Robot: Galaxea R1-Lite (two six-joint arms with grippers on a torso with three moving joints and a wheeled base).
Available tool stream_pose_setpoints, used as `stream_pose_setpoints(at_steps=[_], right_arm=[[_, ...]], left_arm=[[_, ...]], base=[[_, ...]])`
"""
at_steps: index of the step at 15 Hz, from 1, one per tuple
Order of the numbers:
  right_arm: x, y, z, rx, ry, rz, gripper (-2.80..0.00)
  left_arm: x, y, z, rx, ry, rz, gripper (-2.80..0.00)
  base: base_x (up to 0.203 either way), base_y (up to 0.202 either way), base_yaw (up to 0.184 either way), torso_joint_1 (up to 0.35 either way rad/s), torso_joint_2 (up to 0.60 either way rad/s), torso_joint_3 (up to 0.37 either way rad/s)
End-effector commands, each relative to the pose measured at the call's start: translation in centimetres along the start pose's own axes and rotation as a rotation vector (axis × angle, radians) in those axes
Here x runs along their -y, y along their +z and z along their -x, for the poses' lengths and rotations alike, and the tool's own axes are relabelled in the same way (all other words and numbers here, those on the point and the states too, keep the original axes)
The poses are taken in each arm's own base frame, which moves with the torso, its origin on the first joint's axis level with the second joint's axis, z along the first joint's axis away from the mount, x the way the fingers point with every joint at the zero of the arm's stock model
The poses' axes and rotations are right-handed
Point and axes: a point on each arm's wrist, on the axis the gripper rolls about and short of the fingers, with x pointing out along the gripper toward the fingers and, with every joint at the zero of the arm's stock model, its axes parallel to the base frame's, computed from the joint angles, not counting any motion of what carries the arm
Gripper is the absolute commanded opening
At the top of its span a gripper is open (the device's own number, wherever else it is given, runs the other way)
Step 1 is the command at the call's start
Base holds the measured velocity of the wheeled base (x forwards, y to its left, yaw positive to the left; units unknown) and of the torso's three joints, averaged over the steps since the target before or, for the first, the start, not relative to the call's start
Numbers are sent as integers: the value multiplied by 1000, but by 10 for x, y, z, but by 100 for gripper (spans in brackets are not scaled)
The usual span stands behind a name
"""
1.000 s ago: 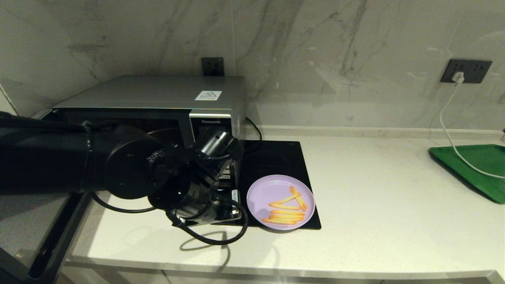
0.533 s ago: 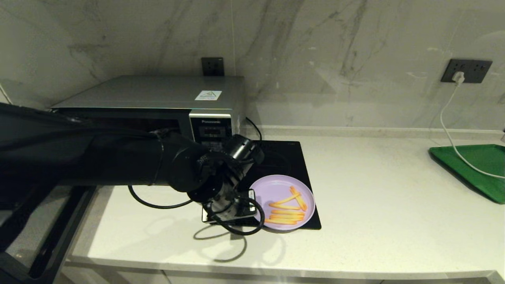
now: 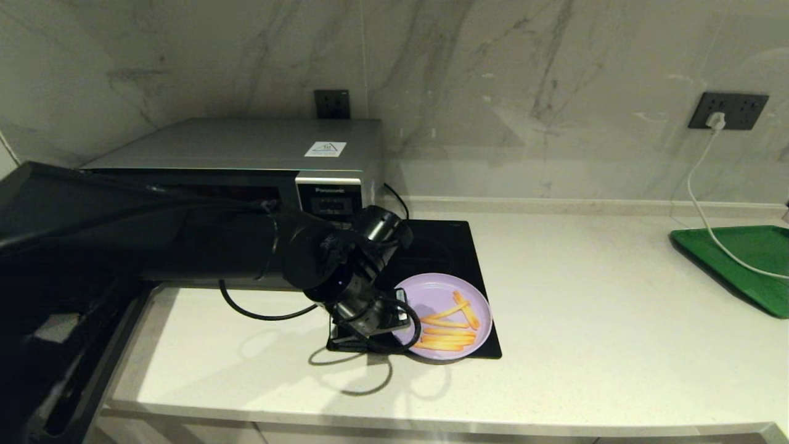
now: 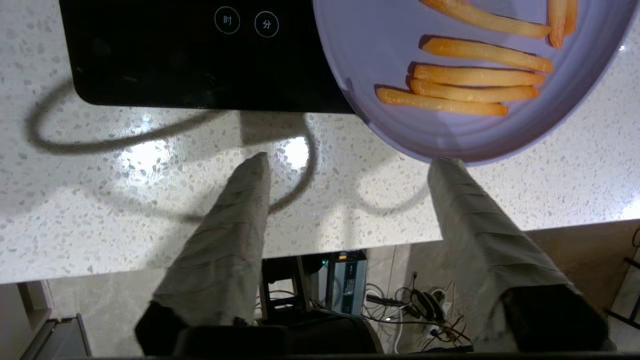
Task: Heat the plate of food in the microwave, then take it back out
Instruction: Put the plate in the microwave oven
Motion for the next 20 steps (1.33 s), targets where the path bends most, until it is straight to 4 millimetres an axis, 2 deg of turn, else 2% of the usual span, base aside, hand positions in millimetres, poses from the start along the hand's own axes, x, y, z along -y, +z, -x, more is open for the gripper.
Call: stream_pose_setpoints(at_steps=[1,4,9,14,20], right_arm=[[0,0,0,-2,0,-1,-280],[0,0,0,-2,0,-1,-280],[0,0,0,-2,0,-1,-280],[0,0,0,-2,0,-1,-280],[0,0,0,-2,0,-1,-280]], left_arm=[[2,0,-21,-19,29,1,0],[5,3,-41,-2,80,-2,0],[9,9,-49,0,102,-9,0],[5,13,-64,5,156,-3,0],[6,13,-71,0,158,-7,0]], base=[[0,0,0,0,0,0],[0,0,0,0,0,0],[0,0,0,0,0,0],[0,0,0,0,0,0],[0,0,0,0,0,0]])
